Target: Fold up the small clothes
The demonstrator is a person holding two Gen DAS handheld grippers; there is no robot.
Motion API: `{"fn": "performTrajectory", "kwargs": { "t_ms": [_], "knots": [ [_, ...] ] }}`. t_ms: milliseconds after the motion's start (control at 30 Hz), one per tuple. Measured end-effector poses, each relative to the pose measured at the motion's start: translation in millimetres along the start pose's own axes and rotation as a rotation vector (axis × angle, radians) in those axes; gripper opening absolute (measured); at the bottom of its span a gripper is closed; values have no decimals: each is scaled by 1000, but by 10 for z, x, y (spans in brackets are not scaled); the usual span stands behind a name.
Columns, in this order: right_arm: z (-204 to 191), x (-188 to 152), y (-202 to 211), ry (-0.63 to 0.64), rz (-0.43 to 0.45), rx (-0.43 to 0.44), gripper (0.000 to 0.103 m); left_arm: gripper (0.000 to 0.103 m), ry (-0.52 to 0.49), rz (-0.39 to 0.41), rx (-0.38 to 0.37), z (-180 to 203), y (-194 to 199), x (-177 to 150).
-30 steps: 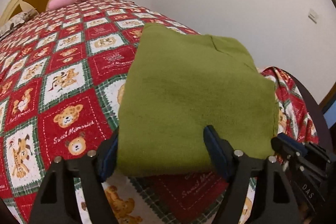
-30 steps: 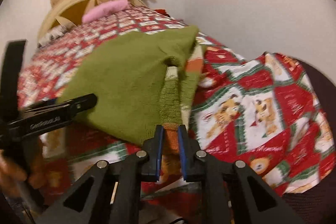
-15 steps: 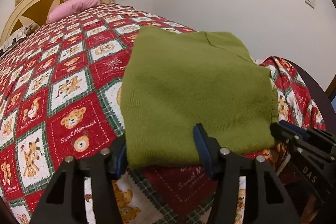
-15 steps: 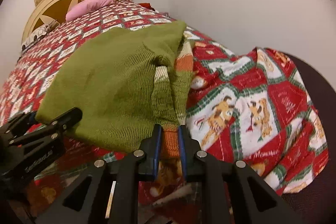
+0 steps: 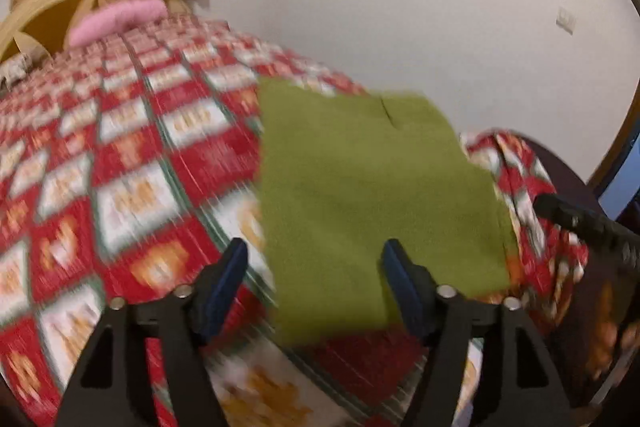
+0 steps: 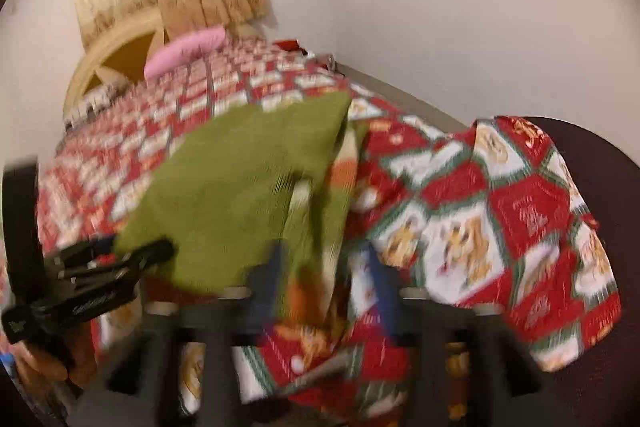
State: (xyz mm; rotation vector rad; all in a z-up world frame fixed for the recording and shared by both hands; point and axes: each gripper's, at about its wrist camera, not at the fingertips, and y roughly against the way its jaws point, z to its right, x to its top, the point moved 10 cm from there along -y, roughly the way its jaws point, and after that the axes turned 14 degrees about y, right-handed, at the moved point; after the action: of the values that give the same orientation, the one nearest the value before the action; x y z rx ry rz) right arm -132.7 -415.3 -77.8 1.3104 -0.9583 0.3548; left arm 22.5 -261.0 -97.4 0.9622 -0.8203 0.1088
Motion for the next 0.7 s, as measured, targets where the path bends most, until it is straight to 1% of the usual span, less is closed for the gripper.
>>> {"fn": "performTrajectory", "kwargs": {
  "t_ms": [33,67,133,167,200,267,333,367,400,433,467,500,533,567,633,667,700],
  "knots": [
    [93,93,-50,-30,5,15,69,77,2,28,5,-40,11,168],
    [192,220,-147,-59,12,44,69,77,10,31,3,-44,0,248],
    [289,380,-348,-86,9,85,69,77,54,18,-21,-46,-149,493],
    [343,460,-576,-106,-23,118,69,77,68,7,-31,-35,-246,571],
    [365,504,-709,-121,-41,131,69,77,81,-7,-37,-26,-369,645],
    [422,557,-1071,-152,-89,159,69,77,118,-46,-17,-53,-671,720],
    [451,558,-1365,-167,-132,183,69,77,135,-86,-11,-77,-866,692],
    [413,553,-1502,-177,-158,238,69,77,146,-96,-11,-84,-940,653],
    [331,536,-1677,-198,-199,327,65,78,157,-98,-16,-78,-950,605],
    [326,548,-1742,-196,-203,323,49,79,176,-100,-19,-82,-982,575],
    [314,597,-1789,-179,-194,318,41,79,200,-101,-16,-93,-992,555],
    [263,664,-1818,-168,-186,339,30,79,227,-100,-13,-98,-1010,542],
    [244,716,-1830,-152,-178,330,28,79,245,-102,-11,-87,-1034,535],
    [176,817,-1818,-77,-148,301,28,79,251,-103,-4,-67,-1052,541],
    [140,960,-1771,10,-78,277,27,79,222,-75,23,-2,-1061,565],
    [159,1000,-1783,12,-61,273,27,79,204,-68,34,13,-1077,581],
    [205,957,-1867,2,-82,259,27,79,184,-69,46,29,-1089,581]
  ]
}}
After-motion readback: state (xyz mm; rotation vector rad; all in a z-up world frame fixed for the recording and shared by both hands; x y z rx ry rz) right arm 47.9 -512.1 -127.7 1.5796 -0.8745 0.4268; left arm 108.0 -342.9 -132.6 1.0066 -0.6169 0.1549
